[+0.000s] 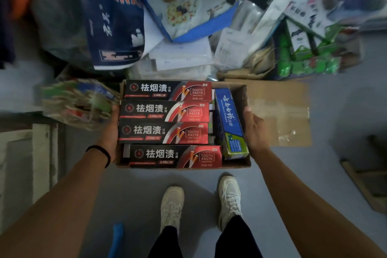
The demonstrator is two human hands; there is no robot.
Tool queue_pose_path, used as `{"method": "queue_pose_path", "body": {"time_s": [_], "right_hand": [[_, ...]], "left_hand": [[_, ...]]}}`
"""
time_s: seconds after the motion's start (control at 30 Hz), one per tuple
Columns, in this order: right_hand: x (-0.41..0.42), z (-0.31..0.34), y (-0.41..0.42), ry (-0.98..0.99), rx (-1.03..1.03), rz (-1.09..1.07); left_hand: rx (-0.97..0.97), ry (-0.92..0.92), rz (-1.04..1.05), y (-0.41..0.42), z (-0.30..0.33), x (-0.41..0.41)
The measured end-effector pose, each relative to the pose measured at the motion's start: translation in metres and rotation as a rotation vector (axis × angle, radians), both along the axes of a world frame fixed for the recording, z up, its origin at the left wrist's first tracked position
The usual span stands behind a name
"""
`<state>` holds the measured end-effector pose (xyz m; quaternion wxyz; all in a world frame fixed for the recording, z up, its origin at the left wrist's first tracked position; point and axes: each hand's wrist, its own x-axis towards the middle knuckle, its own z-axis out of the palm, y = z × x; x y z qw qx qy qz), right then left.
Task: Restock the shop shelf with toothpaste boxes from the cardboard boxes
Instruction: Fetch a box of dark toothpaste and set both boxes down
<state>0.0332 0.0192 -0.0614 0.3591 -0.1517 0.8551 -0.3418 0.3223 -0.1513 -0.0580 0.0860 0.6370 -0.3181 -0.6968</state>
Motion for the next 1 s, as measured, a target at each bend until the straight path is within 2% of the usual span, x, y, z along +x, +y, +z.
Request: {"method": "queue_pose_path", "body": {"time_s": [0.27, 0.47, 0.63, 0.8, 1.0], "right_hand": [[-0.032, 0.181, 0.042, 0.062, -0.014, -0.187], [-0.056, 0.313, 0.112, 0.122, -0.055, -0.413], [-0.059, 0.405, 0.198, 0.197, -0.108, -0.593], [-0.058, 0.466, 0.313, 0.228, -0.075, -0.831], [-0.043, 0.504, 0.476, 0.270, -0.013, -1.161]], "left_hand": [[-0.060, 0.101, -0.089, -0.001, 0.180, -0.066], [-0.134, 0.187, -0.343, 0.020, 0.321, -0.136], [-0.241, 0.220, -0.549, 0.064, 0.407, -0.200], [-0.189, 0.255, -0.828, 0.144, 0.459, -0.282], [-0.208, 0.349, -1.183, 0.312, 0.498, -0.379]]}}
